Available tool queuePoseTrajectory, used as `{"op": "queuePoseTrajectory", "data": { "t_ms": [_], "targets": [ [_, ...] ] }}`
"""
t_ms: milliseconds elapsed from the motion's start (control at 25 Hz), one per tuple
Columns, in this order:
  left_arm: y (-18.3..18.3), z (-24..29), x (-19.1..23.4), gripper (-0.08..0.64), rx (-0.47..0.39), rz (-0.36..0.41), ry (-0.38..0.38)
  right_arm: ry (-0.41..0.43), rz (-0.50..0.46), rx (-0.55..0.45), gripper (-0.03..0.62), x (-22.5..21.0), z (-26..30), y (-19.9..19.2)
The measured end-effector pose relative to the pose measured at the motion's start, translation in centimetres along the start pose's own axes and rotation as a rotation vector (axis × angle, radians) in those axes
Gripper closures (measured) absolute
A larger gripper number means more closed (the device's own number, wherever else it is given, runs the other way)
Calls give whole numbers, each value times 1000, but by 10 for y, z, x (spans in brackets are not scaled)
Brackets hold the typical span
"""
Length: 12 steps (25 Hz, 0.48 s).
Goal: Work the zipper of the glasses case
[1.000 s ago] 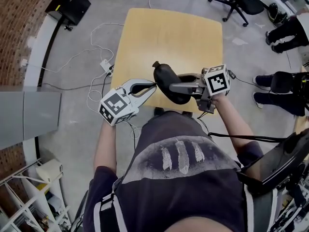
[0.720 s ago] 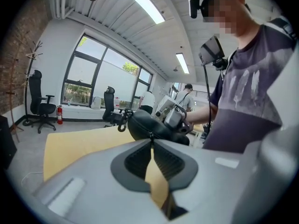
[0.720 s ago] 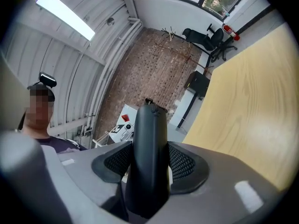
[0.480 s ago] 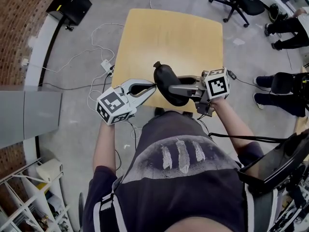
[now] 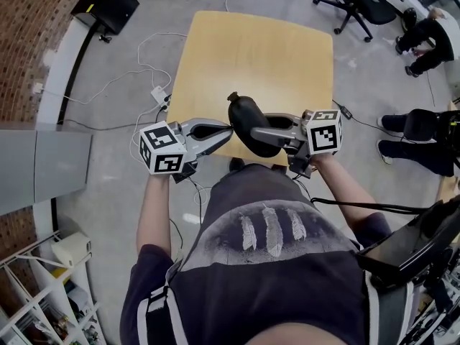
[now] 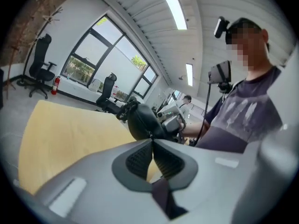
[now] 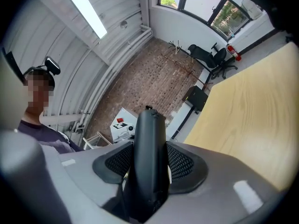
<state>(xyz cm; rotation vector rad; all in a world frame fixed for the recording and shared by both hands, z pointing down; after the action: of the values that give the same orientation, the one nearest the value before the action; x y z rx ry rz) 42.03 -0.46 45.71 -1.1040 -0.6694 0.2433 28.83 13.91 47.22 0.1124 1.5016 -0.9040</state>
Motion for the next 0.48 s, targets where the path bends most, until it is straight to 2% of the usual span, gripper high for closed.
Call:
{"op": "queuePoseTrajectory", "data": {
  "t_ms": [120,200,360,480],
  "targets": [
    [-3,-4,0,558,-50,-85,-65,48,57,-45,370,1,-2,3],
    [-6,-7,1,558,-89,-112,-86,71,74,-35,371,1,1,3],
    [4,-12,-2,560,-205,-101,-129,166,79,18,358,8,6,3],
    [15,-13,-5,560,-276,-74,-200,244,43,60,345,16,9,7]
  ]
}}
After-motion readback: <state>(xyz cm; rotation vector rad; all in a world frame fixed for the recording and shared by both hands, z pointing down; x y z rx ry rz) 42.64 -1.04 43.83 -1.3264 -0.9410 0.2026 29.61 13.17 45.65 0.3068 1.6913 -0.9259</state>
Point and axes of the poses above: the fingertips, and each gripper's own axes: z forward along the fingers, x to its left, y out of its top, the point moved 8 cm from there along -z, backward along the fingers, and after that the axes turned 9 degrees about z, right-handed, at the moved point
